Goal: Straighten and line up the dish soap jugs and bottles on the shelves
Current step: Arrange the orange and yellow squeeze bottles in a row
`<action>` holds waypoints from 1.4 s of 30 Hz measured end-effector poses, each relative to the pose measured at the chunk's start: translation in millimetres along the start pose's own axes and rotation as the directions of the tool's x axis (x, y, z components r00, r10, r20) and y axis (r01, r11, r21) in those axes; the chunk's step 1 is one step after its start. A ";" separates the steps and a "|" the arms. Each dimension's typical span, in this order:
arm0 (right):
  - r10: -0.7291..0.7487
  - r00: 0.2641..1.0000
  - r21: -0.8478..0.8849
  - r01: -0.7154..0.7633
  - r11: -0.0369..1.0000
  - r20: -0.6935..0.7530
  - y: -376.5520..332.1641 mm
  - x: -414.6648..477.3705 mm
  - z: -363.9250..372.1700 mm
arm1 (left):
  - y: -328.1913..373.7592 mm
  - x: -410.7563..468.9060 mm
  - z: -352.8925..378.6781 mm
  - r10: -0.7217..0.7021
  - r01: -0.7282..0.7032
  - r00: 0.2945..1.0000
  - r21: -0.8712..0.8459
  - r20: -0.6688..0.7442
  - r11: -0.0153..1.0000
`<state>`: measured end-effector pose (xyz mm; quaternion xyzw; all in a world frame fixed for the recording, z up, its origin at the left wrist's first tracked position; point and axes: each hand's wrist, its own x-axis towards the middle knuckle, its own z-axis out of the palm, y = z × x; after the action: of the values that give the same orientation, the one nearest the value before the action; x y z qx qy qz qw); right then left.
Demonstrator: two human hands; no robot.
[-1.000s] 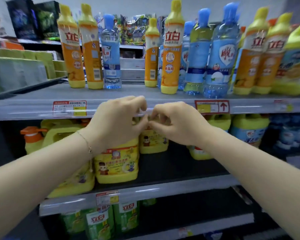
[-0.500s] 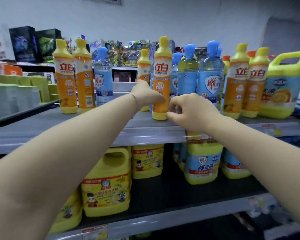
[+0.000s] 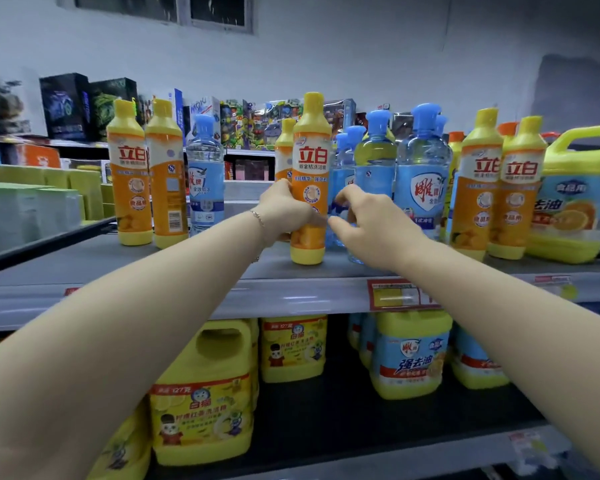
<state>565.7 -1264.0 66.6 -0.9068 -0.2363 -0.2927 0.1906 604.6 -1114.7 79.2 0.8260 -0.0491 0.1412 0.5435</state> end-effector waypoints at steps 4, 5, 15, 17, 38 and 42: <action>0.058 0.995 0.312 -0.081 0.947 0.080 -14.8 22.6 18.4 | -6.8 -12.8 -26.9 0.023 -0.021 0.999 0.052 -0.032 0.998; 0.064 0.992 0.380 -0.100 0.919 0.106 -21.2 29.6 24.5 | -9.3 -16.6 -36.4 0.029 -0.025 0.999 0.071 -0.045 0.997; -0.030 0.994 0.731 -0.058 0.680 0.107 -131.0 81.3 96.6 | -40.1 -44.8 -146.1 0.049 -0.022 0.943 0.085 -0.330 0.996; -0.024 0.993 0.740 -0.069 0.669 0.114 -149.1 88.4 108.0 | -49.5 -45.7 -163.2 0.036 0.000 0.929 0.099 -0.369 0.995; -0.042 0.968 0.639 -0.131 0.758 0.248 -185.4 119.1 160.8 | -108.5 -18.7 -193.5 0.092 0.068 0.866 0.299 -0.492 0.952; 0.140 0.985 0.696 -0.168 0.698 0.098 -154.9 138.3 133.2 | -110.3 -16.8 -195.5 0.074 0.081 0.875 0.295 -0.479 0.952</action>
<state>639.9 -1029.4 83.8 -0.7883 -0.2563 -0.1472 0.5397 579.3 -893.0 49.0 0.8385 0.1125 0.3479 0.4040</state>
